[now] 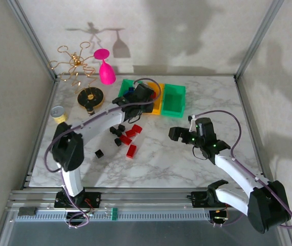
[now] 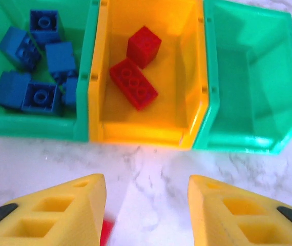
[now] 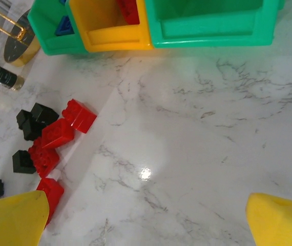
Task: Sort the legos into containers by color
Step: Place the lego in the container, then pick up the lego from the middle-left of the table.
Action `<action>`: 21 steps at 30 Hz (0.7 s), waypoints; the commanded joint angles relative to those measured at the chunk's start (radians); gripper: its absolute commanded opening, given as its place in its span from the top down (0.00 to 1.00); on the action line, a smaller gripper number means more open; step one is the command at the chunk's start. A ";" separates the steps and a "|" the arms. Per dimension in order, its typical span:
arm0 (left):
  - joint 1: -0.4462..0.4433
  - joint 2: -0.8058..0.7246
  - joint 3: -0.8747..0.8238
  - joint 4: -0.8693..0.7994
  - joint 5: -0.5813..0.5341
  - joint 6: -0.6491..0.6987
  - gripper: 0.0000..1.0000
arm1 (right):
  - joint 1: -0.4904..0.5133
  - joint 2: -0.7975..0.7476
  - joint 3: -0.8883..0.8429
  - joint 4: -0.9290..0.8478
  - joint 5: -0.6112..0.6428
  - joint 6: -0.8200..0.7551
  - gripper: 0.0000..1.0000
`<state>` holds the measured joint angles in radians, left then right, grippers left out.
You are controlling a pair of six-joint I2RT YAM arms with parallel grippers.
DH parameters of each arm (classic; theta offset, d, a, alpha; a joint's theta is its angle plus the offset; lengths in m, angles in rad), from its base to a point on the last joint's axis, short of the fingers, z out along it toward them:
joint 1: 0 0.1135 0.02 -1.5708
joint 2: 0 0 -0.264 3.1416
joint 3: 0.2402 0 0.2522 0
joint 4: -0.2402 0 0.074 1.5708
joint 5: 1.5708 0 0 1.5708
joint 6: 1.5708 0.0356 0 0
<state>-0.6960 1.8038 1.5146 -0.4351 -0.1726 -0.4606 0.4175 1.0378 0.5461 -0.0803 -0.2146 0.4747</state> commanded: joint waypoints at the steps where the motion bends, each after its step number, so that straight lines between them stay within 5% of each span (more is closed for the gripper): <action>1: -0.022 -0.101 -0.158 -0.013 -0.006 -0.042 0.55 | 0.039 -0.013 -0.004 -0.027 -0.036 0.005 0.01; 11: -0.090 -0.367 -0.523 -0.057 -0.001 -0.140 0.51 | 0.169 -0.032 -0.107 0.033 -0.030 0.081 0.01; 21: -0.153 -0.374 -0.660 -0.026 0.077 -0.213 0.45 | 0.203 -0.028 -0.171 0.100 -0.005 0.139 0.01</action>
<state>-0.8261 1.4220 0.8703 -0.4717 -0.1215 -0.6380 0.6117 1.0153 0.3866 -0.0185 -0.2352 0.5896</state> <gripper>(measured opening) 0.543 0.987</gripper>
